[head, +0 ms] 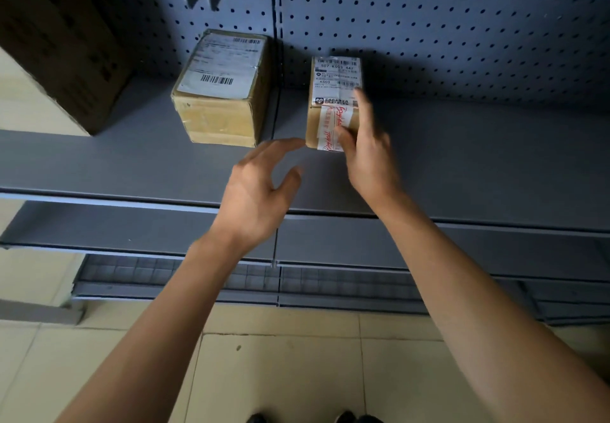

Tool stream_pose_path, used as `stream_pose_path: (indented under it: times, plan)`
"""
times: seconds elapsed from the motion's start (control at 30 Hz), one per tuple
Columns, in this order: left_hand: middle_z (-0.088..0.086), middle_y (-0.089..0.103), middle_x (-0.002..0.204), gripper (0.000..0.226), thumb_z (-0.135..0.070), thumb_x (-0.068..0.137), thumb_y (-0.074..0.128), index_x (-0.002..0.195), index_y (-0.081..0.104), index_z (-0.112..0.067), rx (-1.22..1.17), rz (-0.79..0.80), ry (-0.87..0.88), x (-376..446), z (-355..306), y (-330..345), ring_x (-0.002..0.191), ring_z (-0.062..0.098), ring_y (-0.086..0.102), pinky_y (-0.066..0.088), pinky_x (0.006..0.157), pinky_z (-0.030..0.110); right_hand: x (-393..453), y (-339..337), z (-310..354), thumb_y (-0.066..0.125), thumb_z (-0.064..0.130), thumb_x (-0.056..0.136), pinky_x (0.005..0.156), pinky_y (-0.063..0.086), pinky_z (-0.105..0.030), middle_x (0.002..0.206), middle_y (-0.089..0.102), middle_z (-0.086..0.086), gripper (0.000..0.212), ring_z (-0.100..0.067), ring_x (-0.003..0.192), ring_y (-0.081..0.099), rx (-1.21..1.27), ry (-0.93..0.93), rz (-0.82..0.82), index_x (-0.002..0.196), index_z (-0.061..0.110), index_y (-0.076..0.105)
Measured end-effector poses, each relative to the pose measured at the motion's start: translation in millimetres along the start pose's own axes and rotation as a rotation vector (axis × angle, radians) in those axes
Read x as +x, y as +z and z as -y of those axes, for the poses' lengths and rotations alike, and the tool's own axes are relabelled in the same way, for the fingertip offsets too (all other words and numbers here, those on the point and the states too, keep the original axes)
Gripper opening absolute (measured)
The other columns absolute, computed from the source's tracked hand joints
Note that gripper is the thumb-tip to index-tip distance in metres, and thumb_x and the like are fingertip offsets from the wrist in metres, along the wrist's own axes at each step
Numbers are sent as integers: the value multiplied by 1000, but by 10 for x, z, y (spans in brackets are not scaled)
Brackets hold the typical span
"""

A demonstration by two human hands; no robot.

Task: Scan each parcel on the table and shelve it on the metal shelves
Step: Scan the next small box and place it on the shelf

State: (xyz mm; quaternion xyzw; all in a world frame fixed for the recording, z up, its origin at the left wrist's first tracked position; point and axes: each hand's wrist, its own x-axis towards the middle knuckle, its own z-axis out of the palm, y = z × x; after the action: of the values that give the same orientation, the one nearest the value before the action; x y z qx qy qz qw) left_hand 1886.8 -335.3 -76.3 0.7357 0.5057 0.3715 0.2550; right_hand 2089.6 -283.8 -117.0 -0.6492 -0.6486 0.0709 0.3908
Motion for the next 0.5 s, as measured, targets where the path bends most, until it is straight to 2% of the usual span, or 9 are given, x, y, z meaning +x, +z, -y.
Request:
stream_pose_path:
  times: [0.1, 0.2, 0.27, 0.4, 0.5]
  plan:
    - [-20, 59, 123, 36, -17, 99, 62, 134, 64, -27, -8, -12, 8, 52, 78, 17, 114, -5, 54, 46, 96, 17, 120, 72, -25, 52, 34, 106, 74, 45, -30, 143, 58, -13, 65, -34, 115, 61, -35, 10, -15, 161, 19, 22]
    - [-21, 57, 124, 37, -19, 99, 62, 135, 63, -28, -1, -15, 10, 89, 127, 33, 120, 1, 55, 46, 100, 23, 197, 123, -36, 50, 35, 106, 67, 50, -38, 133, 63, -19, 69, -38, 101, 66, -73, 9, -25, 163, 18, 14]
    - [-20, 57, 126, 36, -19, 99, 61, 135, 63, -26, 15, -17, 26, 104, 141, 34, 122, 4, 54, 47, 101, 26, 245, 148, -40, 49, 37, 106, 63, 47, -37, 127, 66, -21, 70, -40, 94, 67, -94, 4, -41, 163, 16, 14]
    - [-10, 62, 134, 37, -17, 99, 61, 136, 63, -23, 33, -3, 51, 104, 118, 35, 123, 9, 54, 48, 102, 30, 297, 143, -32, 51, 38, 105, 65, 50, -41, 127, 65, -21, 69, -43, 98, 66, -83, 24, -36, 162, 17, 18]
    - [-9, 62, 134, 37, -17, 99, 61, 135, 63, -23, 19, -6, 35, 120, 92, 14, 122, 9, 54, 48, 102, 32, 283, 98, -16, 52, 42, 104, 66, 45, -38, 130, 65, -19, 74, -42, 102, 65, -38, 58, -18, 163, 21, 13]
